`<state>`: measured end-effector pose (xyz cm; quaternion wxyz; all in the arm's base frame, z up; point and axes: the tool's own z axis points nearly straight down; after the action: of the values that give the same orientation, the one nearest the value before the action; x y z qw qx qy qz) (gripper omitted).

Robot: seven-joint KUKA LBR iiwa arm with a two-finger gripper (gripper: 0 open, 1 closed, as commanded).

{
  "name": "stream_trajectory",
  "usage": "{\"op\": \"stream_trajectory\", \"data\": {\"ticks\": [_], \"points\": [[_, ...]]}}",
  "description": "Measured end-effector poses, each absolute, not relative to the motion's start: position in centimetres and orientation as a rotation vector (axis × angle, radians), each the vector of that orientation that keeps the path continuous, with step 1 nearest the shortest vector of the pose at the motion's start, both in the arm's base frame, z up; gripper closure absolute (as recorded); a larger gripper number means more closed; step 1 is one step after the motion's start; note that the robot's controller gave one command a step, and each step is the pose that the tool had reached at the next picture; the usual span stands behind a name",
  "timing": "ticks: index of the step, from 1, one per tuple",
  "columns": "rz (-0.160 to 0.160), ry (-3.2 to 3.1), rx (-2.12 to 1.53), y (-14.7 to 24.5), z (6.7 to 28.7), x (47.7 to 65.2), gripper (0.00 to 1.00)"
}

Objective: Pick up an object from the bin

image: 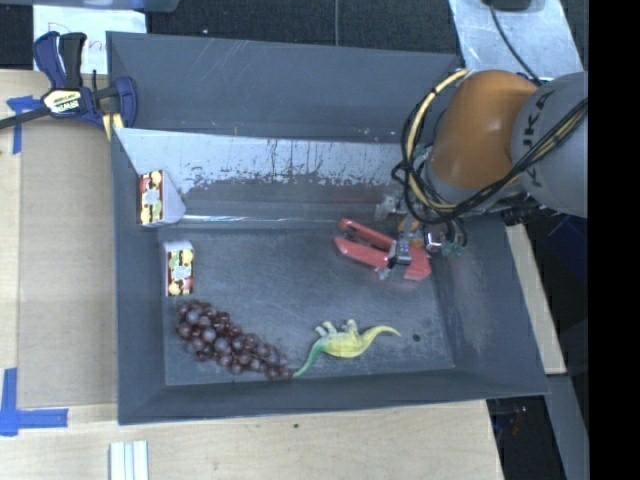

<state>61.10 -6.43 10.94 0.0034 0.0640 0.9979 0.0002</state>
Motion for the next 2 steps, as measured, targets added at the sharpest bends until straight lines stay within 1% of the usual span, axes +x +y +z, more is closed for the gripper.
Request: {"op": "stream_trajectory", "data": {"ticks": [1,2], "points": [[0.002,3.083,0.531,-6.9,7.0,61.7,0.0],[0.001,3.097,0.417,-5.5,7.2,60.6,1.0]]}}
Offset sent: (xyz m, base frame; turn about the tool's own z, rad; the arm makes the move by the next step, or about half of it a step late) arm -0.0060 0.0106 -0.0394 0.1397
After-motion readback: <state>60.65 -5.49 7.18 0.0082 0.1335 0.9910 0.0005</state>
